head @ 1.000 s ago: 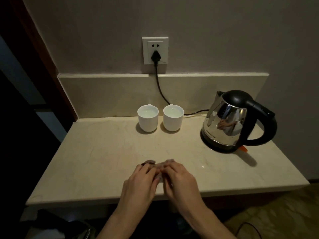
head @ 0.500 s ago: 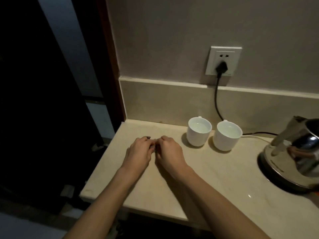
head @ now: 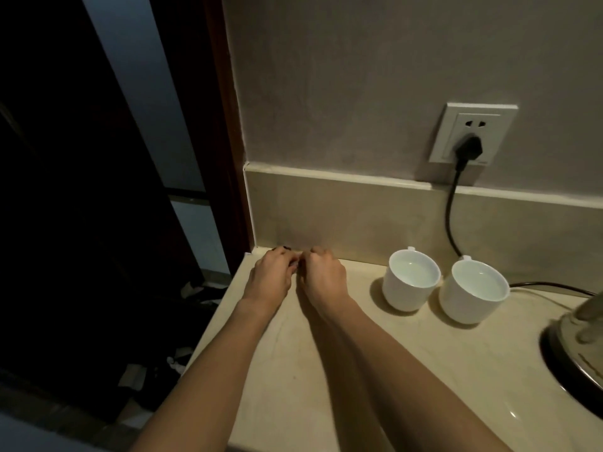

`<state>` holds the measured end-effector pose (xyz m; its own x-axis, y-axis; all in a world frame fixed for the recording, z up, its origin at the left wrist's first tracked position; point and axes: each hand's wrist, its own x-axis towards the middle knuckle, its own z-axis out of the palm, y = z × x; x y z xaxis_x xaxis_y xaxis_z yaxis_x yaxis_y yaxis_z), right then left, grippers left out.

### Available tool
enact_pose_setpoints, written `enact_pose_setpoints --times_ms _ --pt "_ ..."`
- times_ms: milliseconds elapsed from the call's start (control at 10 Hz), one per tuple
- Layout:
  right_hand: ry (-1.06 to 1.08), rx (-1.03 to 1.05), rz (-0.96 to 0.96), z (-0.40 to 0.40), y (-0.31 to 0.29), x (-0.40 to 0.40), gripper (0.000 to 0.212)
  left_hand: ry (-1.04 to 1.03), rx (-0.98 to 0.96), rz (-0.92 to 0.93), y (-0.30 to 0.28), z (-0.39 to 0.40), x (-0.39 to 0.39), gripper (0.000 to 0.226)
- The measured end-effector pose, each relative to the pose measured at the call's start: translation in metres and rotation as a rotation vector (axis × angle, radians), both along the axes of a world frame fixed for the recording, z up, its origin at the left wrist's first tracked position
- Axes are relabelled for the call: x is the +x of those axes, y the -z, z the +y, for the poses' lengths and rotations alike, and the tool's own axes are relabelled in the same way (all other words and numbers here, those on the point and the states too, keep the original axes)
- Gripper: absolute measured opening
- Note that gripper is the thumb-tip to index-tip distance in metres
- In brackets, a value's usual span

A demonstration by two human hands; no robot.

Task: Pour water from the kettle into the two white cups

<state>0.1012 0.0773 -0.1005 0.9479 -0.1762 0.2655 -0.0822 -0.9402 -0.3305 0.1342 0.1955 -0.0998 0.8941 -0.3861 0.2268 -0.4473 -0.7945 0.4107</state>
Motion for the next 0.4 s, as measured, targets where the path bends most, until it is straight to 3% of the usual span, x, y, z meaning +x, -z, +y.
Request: enact_pose_setpoints --times_ms 300,400 --pt "-0.148 0.036 0.328 -0.020 -0.040 -0.021 0.035 -0.061 0.295 0.092 -0.024 -0.021 -0.026 0.034" --pt "-0.137 -0.006 0.343 -0.037 -0.057 -0.036 0.043 -0.059 0.359 0.046 -0.043 -0.033 -0.041 0.039"
